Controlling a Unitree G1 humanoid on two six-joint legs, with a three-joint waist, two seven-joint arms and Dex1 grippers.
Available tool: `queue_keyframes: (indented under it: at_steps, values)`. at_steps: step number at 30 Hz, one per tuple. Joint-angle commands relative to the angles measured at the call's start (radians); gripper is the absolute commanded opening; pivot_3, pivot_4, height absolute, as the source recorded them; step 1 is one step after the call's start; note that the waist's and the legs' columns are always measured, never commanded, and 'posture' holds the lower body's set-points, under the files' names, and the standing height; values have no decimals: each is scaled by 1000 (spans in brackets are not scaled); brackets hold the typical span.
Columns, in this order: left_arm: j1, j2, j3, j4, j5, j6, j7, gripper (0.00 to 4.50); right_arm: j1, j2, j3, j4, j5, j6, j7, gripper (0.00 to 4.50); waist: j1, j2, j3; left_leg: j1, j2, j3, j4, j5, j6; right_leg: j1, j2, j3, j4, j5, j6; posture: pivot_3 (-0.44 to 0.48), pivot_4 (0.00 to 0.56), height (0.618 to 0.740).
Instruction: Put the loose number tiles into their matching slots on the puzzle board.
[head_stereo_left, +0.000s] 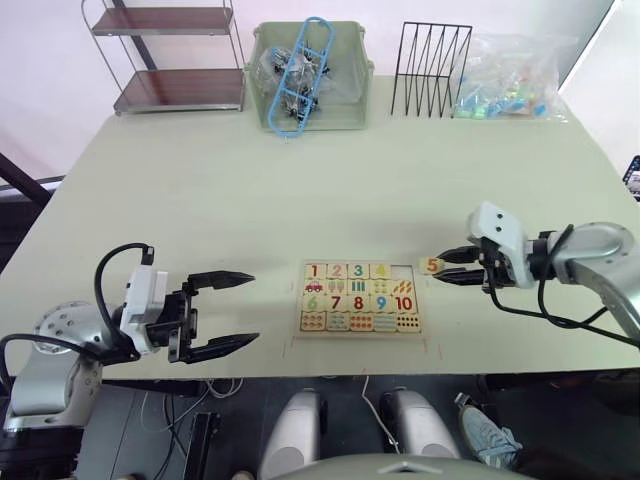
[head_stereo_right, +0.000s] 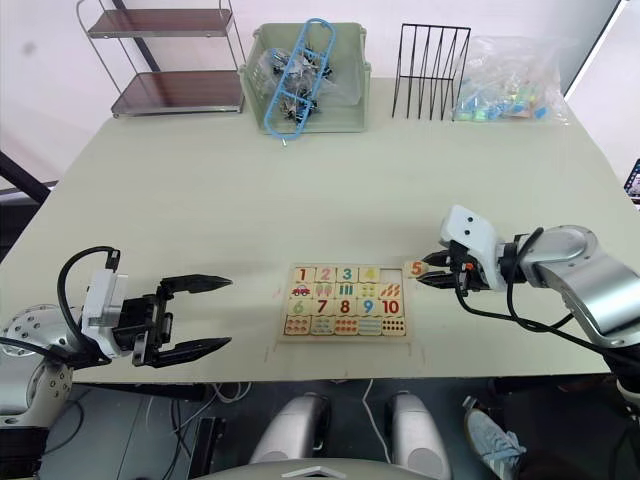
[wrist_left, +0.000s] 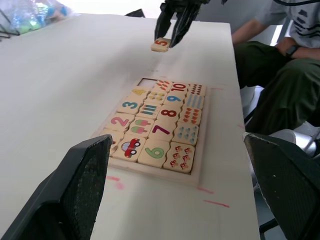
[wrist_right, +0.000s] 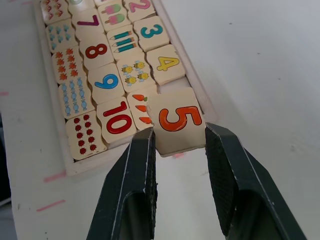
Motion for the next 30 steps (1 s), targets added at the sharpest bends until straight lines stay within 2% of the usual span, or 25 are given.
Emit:
queue_keyframes:
  at_steps: [1,10,30]
  values:
    - [19,-2,39,-60,-10,0,41,4500,-81,33,69,53,-61,16,13,856,-1,0,0,0,0,0,0,0,0,0,0,0,0,0,0,0,150,739]
    - [74,-16,39,-87,-1,-9,83,4500,-198,86,194,98,-156,55,42,856,1,1,0,-2,0,0,0,0,0,-2,0,0,0,0,0,0,150,739]
    - [85,-45,10,-105,4,-13,78,4500,-241,154,263,128,-281,72,52,856,0,1,0,-2,-1,0,0,0,0,-2,0,0,0,0,0,0,150,739]
